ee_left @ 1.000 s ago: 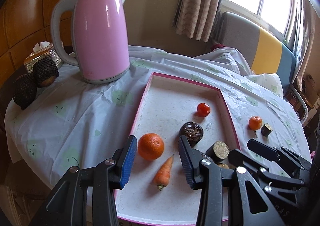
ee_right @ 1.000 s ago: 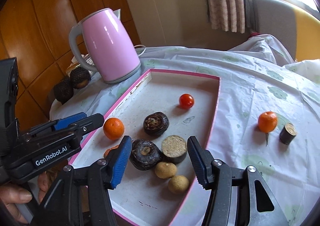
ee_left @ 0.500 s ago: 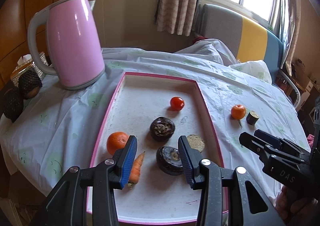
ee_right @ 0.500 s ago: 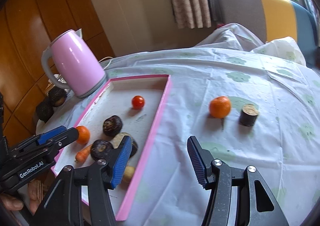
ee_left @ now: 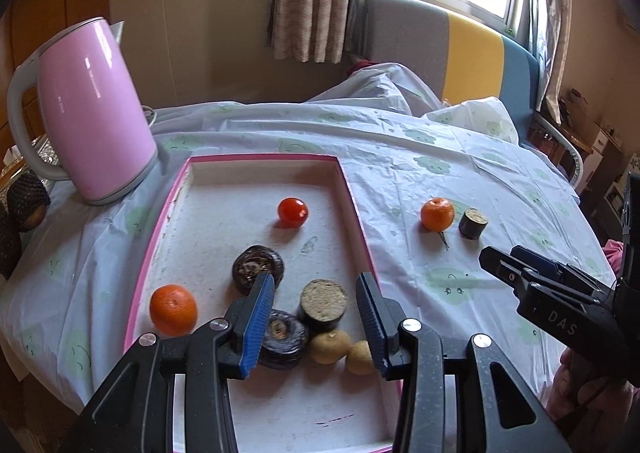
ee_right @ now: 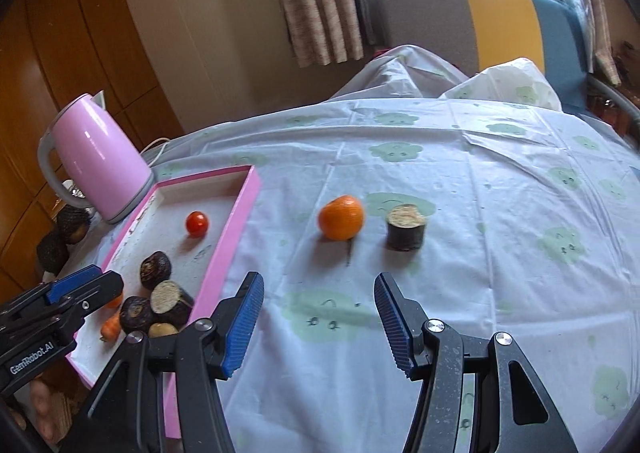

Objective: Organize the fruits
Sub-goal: 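Grasp the dark eggplant slice with the right gripper while the left gripper approaches the mandarin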

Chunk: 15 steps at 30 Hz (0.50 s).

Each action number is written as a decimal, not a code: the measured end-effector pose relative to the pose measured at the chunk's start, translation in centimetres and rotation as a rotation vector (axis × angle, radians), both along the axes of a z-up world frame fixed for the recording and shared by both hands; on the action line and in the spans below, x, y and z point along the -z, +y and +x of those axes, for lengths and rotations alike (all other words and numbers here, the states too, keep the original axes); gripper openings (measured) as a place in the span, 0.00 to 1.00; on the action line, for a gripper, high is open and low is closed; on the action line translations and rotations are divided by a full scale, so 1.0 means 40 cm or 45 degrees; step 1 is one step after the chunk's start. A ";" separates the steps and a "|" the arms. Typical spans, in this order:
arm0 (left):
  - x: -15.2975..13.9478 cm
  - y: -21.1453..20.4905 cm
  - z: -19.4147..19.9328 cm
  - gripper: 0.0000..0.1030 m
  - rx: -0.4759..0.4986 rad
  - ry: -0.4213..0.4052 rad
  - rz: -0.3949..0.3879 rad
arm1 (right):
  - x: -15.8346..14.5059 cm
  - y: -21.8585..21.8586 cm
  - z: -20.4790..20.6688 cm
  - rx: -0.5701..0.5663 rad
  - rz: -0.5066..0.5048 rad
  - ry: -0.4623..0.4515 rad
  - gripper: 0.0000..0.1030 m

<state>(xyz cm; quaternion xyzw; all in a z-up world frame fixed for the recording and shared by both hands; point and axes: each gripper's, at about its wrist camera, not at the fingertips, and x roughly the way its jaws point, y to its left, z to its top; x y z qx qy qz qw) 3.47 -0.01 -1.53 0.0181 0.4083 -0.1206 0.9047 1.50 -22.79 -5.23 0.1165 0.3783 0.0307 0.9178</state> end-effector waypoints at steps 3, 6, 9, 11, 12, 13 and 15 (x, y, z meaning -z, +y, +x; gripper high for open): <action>0.000 -0.022 0.004 0.42 0.025 0.002 0.005 | 0.006 -0.028 0.000 0.038 0.009 0.008 0.57; 0.002 -0.045 0.011 0.42 0.052 0.004 0.016 | 0.013 -0.047 0.000 0.065 0.001 0.016 0.57; 0.006 -0.066 0.019 0.42 0.077 0.012 0.021 | 0.017 -0.065 0.001 0.086 -0.004 0.021 0.57; 0.006 -0.079 0.021 0.42 0.096 0.012 0.022 | 0.020 -0.076 0.004 0.098 -0.005 0.025 0.57; 0.007 -0.086 0.023 0.42 0.107 0.013 0.023 | 0.022 -0.081 0.005 0.105 -0.007 0.028 0.57; 0.008 -0.092 0.025 0.42 0.115 0.016 0.024 | 0.025 -0.086 0.006 0.111 -0.008 0.031 0.57; 0.010 -0.104 0.030 0.42 0.129 0.021 0.030 | 0.030 -0.097 0.010 0.125 -0.008 0.040 0.57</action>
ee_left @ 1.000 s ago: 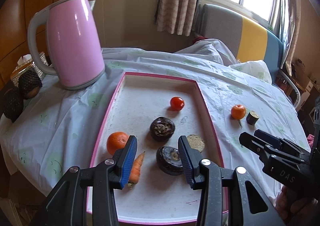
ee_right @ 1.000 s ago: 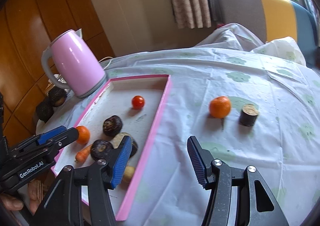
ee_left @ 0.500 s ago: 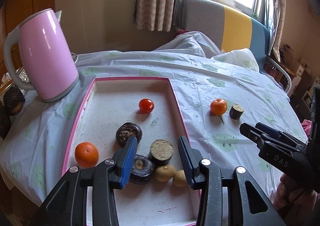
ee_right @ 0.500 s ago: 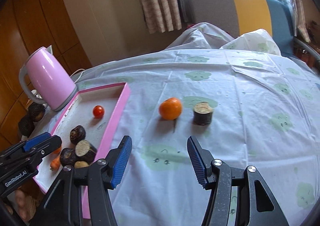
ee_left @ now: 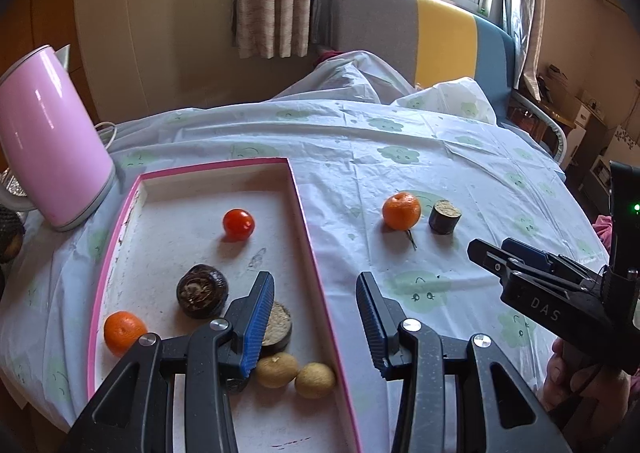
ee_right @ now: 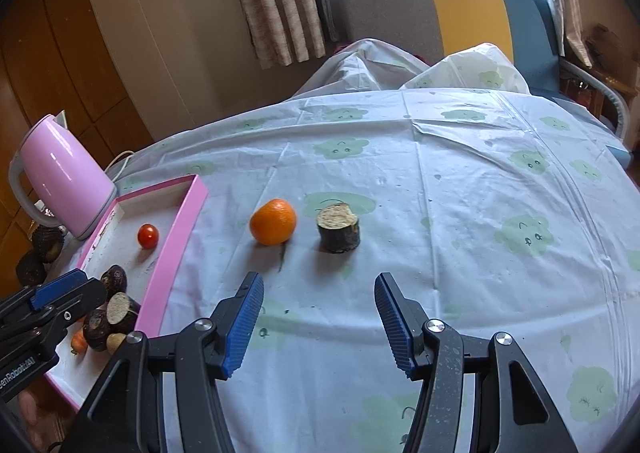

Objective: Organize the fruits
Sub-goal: 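Grasp the dark eggplant slice with the right gripper while the left gripper approaches the mandarin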

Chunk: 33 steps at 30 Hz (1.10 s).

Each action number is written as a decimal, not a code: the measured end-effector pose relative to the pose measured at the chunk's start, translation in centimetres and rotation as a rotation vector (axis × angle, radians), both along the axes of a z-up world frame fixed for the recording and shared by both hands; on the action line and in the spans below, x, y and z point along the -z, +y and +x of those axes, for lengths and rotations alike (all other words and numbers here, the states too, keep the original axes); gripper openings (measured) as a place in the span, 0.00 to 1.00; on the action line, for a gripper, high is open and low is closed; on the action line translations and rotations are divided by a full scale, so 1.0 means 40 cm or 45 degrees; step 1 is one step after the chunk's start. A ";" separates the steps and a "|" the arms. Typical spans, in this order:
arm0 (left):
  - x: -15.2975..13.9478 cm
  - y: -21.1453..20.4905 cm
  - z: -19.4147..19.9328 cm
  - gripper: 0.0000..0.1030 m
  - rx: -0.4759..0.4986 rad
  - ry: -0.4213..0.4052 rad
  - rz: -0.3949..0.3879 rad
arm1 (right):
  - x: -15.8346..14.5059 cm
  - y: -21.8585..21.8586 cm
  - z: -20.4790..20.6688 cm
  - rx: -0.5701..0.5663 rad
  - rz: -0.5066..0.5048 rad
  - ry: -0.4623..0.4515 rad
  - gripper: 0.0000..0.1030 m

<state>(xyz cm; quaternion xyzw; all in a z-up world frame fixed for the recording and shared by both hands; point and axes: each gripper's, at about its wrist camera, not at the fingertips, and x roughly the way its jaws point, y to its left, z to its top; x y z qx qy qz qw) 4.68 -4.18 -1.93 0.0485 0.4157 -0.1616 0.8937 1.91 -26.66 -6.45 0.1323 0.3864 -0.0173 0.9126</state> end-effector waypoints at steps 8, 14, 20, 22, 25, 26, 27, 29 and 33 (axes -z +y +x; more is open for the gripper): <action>0.015 -0.036 0.030 0.42 0.030 0.029 0.013 | 0.008 -0.035 0.029 0.028 -0.021 0.014 0.57; 0.028 -0.058 0.055 0.42 0.053 0.062 0.008 | 0.013 -0.045 0.069 0.017 -0.044 0.021 0.57; 0.039 -0.074 0.083 0.42 0.061 0.099 -0.006 | 0.029 -0.046 0.116 -0.003 -0.059 0.042 0.57; 0.041 -0.082 0.092 0.42 0.066 0.114 -0.013 | 0.036 -0.043 0.134 -0.021 -0.066 0.051 0.57; 0.046 -0.094 0.106 0.42 0.077 0.141 -0.035 | 0.051 -0.031 0.163 -0.061 -0.094 0.068 0.57; 0.048 -0.098 0.109 0.42 0.079 0.147 -0.041 | 0.056 -0.025 0.170 -0.063 -0.117 0.074 0.57; 0.049 -0.102 0.112 0.42 0.080 0.148 -0.042 | 0.060 -0.021 0.176 -0.062 -0.146 0.076 0.57; 0.052 -0.108 0.118 0.42 0.082 0.156 -0.051 | 0.069 -0.016 0.189 -0.074 -0.179 0.086 0.57; 0.058 -0.120 0.132 0.42 0.086 0.183 -0.087 | 0.087 -0.019 0.200 -0.092 -0.190 0.117 0.30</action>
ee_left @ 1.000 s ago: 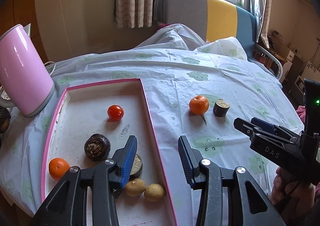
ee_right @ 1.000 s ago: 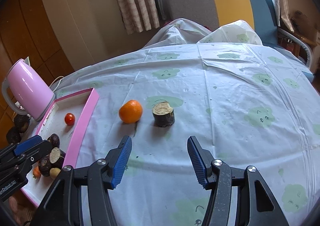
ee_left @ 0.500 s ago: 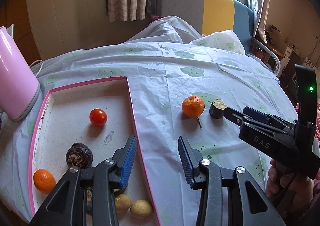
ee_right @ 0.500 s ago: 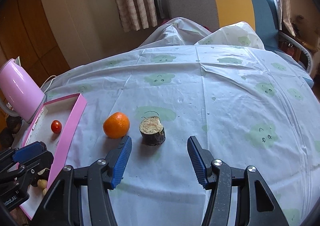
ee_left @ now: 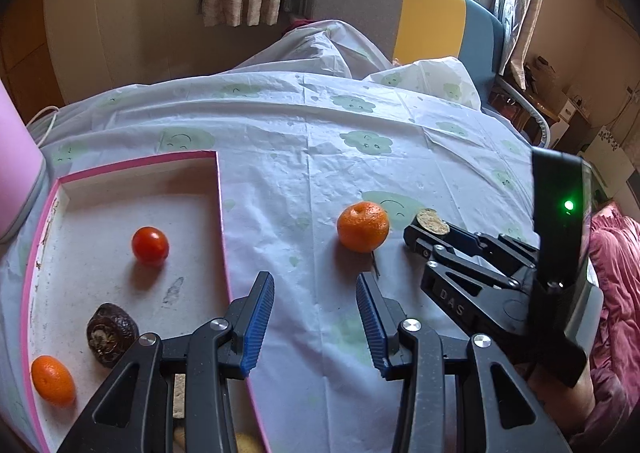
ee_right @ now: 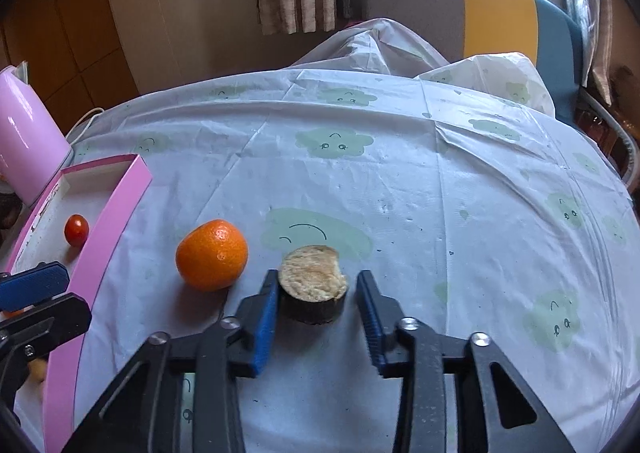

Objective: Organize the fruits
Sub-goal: 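Grasp the dark eggplant slice with the right gripper while the left gripper approaches the mandarin, then grasp the remaining mandarin with the left gripper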

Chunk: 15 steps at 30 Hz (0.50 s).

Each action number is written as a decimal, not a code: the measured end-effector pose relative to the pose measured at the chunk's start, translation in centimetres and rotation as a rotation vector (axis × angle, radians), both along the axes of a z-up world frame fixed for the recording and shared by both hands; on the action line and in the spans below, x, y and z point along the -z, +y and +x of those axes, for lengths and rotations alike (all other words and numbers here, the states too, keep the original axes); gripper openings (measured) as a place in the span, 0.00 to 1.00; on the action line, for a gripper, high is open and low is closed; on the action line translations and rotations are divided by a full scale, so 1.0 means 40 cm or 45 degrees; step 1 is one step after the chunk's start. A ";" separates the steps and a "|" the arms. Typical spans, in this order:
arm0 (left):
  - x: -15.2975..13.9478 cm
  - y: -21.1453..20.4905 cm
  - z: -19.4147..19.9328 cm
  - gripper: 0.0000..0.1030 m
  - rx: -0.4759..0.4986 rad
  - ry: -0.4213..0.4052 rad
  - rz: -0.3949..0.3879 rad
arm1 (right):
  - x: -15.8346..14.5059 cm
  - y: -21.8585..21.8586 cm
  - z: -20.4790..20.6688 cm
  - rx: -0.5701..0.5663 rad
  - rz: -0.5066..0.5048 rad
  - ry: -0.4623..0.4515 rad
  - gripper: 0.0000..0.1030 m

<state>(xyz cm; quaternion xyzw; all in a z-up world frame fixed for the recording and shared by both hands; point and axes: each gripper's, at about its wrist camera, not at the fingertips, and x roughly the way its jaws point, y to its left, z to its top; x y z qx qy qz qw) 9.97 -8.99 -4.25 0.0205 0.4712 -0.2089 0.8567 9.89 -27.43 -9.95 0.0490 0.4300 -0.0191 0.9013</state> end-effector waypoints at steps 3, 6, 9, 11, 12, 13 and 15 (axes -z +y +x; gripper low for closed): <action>0.004 -0.010 0.016 0.42 0.005 0.030 -0.025 | -0.006 -0.020 -0.021 0.027 0.013 -0.017 0.30; 0.008 -0.026 0.033 0.42 0.015 0.062 -0.050 | -0.005 -0.051 -0.053 0.074 0.024 -0.006 0.30; 0.013 -0.049 0.048 0.42 0.022 0.082 -0.051 | -0.001 -0.084 -0.086 0.111 0.050 -0.018 0.30; 0.020 -0.063 0.058 0.42 0.030 0.110 -0.059 | 0.002 -0.096 -0.097 0.124 0.056 -0.029 0.31; 0.024 -0.069 0.064 0.42 0.028 0.121 -0.061 | 0.003 -0.099 -0.100 0.127 0.063 -0.036 0.30; 0.027 -0.074 0.067 0.42 0.029 0.126 -0.064 | 0.004 -0.101 -0.100 0.133 0.064 -0.038 0.30; 0.031 -0.083 0.075 0.42 0.030 0.133 -0.064 | 0.006 -0.098 -0.098 0.136 0.053 -0.036 0.30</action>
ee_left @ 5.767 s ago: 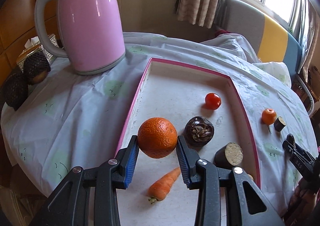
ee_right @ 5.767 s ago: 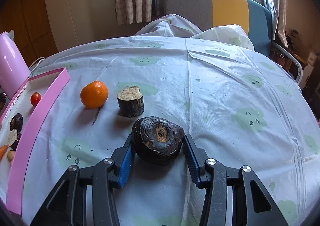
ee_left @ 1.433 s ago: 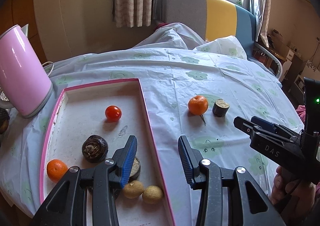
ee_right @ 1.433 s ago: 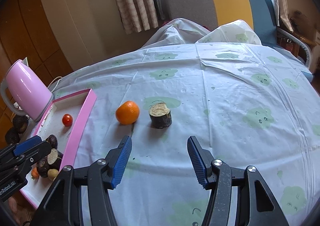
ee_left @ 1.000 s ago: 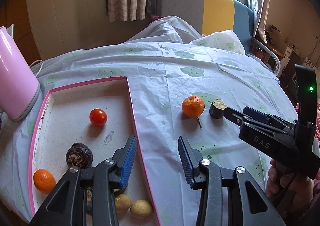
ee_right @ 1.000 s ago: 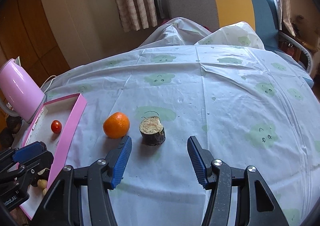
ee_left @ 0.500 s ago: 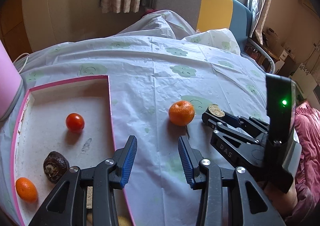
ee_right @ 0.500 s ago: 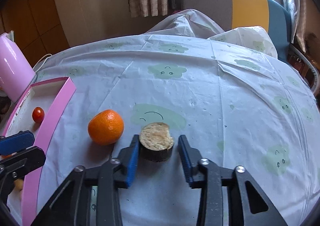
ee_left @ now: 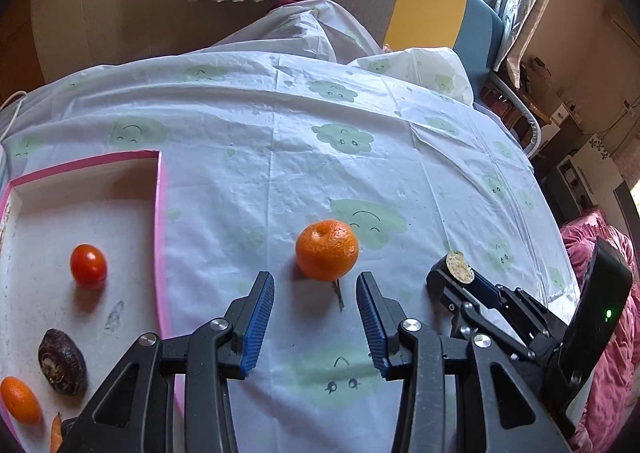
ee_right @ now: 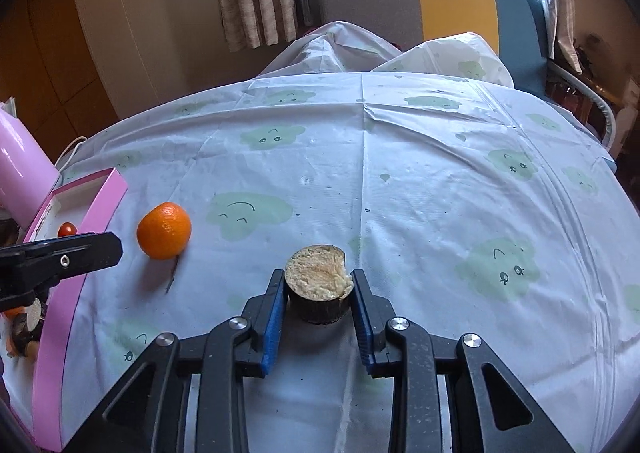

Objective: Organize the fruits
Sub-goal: 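Grasp the remaining mandarin with the left gripper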

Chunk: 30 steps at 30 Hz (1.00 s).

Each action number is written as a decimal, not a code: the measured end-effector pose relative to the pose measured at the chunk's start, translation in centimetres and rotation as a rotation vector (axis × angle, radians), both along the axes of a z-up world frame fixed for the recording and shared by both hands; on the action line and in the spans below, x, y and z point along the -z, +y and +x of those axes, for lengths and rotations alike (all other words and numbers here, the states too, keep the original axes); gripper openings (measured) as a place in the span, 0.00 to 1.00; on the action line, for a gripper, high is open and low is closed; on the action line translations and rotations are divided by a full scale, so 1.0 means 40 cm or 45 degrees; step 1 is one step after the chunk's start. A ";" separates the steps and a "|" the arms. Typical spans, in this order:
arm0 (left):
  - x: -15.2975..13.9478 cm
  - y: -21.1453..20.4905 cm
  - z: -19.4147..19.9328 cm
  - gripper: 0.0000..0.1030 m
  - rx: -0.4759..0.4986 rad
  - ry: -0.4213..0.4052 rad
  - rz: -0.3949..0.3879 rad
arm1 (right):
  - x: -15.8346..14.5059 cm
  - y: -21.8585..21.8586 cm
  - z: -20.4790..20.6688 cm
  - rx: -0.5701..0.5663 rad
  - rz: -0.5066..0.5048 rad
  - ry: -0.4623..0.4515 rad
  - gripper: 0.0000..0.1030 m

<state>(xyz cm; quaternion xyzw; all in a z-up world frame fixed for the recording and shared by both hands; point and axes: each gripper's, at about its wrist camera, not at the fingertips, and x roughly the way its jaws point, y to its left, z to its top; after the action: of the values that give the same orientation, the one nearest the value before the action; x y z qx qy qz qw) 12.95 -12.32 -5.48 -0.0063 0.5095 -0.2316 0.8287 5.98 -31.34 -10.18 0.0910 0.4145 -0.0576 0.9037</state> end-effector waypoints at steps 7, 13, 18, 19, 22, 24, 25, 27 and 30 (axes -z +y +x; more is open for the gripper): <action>0.007 -0.040 0.018 0.45 0.010 -0.002 0.004 | 0.005 0.002 -0.002 0.000 -0.010 -0.003 0.30; 0.041 -0.073 0.049 0.46 0.001 0.008 0.063 | 0.008 0.003 -0.003 0.000 -0.016 -0.010 0.30; 0.072 -0.069 0.063 0.38 -0.026 0.028 0.071 | 0.008 0.010 -0.002 0.001 -0.035 -0.013 0.30; 0.072 -0.069 0.060 0.38 -0.020 0.027 0.073 | 0.009 0.013 -0.002 0.000 -0.042 -0.013 0.31; 0.066 -0.065 0.041 0.37 -0.004 0.010 0.084 | 0.009 0.011 -0.004 0.001 -0.043 -0.019 0.30; 0.062 -0.062 0.020 0.37 0.008 -0.002 0.095 | 0.009 0.010 -0.005 0.000 -0.039 -0.021 0.30; 0.060 -0.059 0.008 0.37 0.012 -0.008 0.097 | 0.010 0.009 -0.005 0.000 -0.036 -0.022 0.31; 0.052 -0.056 -0.021 0.37 0.024 -0.031 0.116 | 0.010 0.007 -0.005 0.000 -0.030 -0.023 0.31; 0.042 -0.050 -0.071 0.37 0.038 -0.066 0.137 | 0.010 0.006 -0.005 0.001 -0.025 -0.024 0.31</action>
<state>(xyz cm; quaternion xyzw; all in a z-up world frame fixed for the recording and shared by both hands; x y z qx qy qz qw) 10.12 -14.32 -7.17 0.0520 0.4995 -0.2164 0.8373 5.79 -31.11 -10.57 0.0826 0.4054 -0.0612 0.9083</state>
